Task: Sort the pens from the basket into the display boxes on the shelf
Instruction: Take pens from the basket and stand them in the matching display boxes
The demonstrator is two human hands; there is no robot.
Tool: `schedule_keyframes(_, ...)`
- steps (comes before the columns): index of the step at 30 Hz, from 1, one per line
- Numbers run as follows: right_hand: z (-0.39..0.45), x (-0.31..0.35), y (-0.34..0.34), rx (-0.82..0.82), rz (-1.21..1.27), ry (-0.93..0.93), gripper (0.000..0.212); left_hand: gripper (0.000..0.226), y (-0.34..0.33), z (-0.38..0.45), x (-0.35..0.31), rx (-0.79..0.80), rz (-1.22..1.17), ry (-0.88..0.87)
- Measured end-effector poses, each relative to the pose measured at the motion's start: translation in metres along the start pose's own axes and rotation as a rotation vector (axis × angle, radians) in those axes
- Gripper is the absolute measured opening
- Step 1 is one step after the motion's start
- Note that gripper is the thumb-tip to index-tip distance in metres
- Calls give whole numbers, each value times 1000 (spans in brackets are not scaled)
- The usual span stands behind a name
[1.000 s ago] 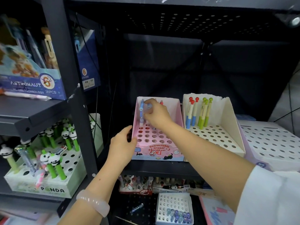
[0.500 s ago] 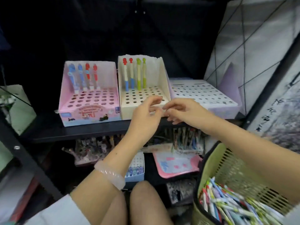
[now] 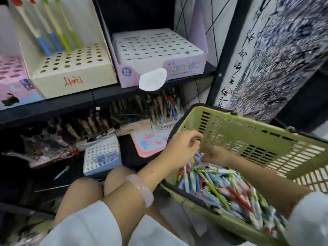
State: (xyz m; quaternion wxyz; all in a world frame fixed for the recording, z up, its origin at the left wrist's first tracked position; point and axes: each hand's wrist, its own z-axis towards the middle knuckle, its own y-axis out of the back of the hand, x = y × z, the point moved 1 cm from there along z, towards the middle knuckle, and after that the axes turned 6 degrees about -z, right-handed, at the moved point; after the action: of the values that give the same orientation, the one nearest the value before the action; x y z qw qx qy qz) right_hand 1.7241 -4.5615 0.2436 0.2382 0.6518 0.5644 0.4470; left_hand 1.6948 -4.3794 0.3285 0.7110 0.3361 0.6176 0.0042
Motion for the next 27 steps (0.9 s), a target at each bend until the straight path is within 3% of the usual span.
schedule_keyframes(2, 9, -1, -18, 66, 25, -70, 42, 25, -4, 2, 3, 19, 12, 36)
schedule_keyframes(4, 20, 5, -35, 135, 47, -106, 61, 25, -6, 4, 4, 2, 20, 38)
schedule_keyframes(6, 29, 12, -46, 154, -138, -118, 79, 24, -7, 6, 3, -37, 16, 23)
schedule_keyframes(9, 34, 26, -61, 143, -334, -219, 90, 24, -9, 6, 3, -58, 8, 15)
schedule_keyframes(11, 36, 37, -71, 173, -350, -271, 96, 25, -10, 5, 4, -27, 34, 4)
schedule_keyframes(14, 40, 42, -76, 65, -321, -327, 93, 25, -9, 5, 7, 12, 40, -16)
schedule_keyframes(18, 36, 22, -63, 0, 54, -342, 85, 24, -5, 7, 8, -35, -30, -8)
schedule_keyframes(21, 28, 20, -43, -12, 301, -247, 63, 25, -6, 7, 8, -31, -42, -3)
schedule_keyframes(24, 12, 22, -14, -52, 697, -121, 43, 28, -9, 9, 9, -1, -63, 61)
schedule_keyframes(27, -11, 24, 13, -93, 1113, -48, 20, 48, -18, 13, 8, -7, -121, 207)
